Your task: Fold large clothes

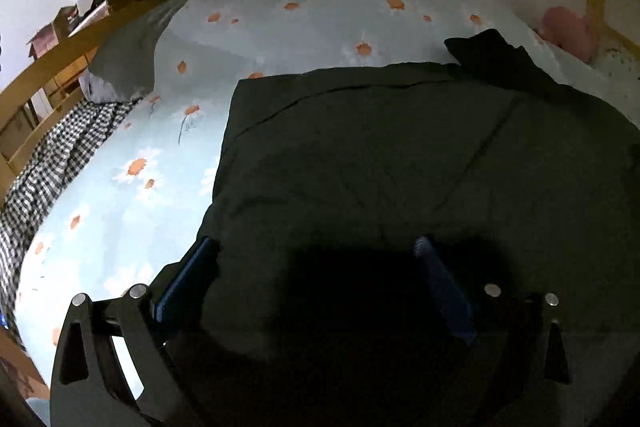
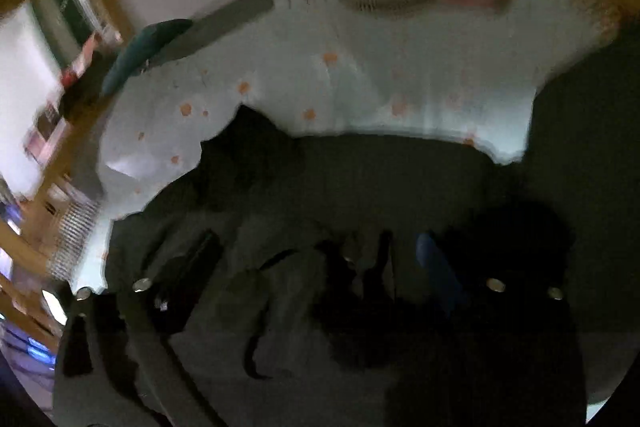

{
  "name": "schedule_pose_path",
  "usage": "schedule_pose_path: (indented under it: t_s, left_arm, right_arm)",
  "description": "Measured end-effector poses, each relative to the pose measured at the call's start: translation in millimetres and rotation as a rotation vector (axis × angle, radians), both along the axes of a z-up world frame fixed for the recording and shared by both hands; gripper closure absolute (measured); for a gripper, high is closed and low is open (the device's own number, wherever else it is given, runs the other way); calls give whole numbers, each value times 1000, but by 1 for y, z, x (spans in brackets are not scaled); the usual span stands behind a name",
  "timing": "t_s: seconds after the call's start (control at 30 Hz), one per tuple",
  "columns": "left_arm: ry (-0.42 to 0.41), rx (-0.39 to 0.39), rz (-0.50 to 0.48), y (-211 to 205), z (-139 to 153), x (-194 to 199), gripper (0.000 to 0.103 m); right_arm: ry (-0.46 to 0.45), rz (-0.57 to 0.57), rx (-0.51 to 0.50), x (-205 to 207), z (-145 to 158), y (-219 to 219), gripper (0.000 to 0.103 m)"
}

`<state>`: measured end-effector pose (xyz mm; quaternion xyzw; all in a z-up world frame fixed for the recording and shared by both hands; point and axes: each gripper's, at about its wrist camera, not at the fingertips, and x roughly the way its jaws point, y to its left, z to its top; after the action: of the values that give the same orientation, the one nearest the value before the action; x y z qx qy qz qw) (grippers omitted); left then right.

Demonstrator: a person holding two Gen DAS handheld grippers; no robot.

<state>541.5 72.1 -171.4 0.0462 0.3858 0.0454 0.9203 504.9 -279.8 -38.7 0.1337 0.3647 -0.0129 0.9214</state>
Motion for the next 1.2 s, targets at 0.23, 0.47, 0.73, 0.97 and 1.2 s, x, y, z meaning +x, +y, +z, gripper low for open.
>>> schedule_pose_path:
  t_s: [0.23,0.47,0.73,0.97,1.2]
  left_arm:
    - [10,10,8,-4,-3,3,5]
    - [25,-23,21,2,-7,7,4]
    - [19,-39,-4,2,-1,2,5]
    - [-105,-160,-251,-34,54,-54,5]
    - [-51,-307,-587,-197,71,-81,5]
  right_arm:
    - [183,200,-194,50,-78,153,4]
    - [204,105,-167,40,-85,159,3]
    - [196,140,-87,17,-88,145,3]
    - [-75,44,-63,-80,-25,48,3]
    - [-255,-233,104,-137,5,-121,3]
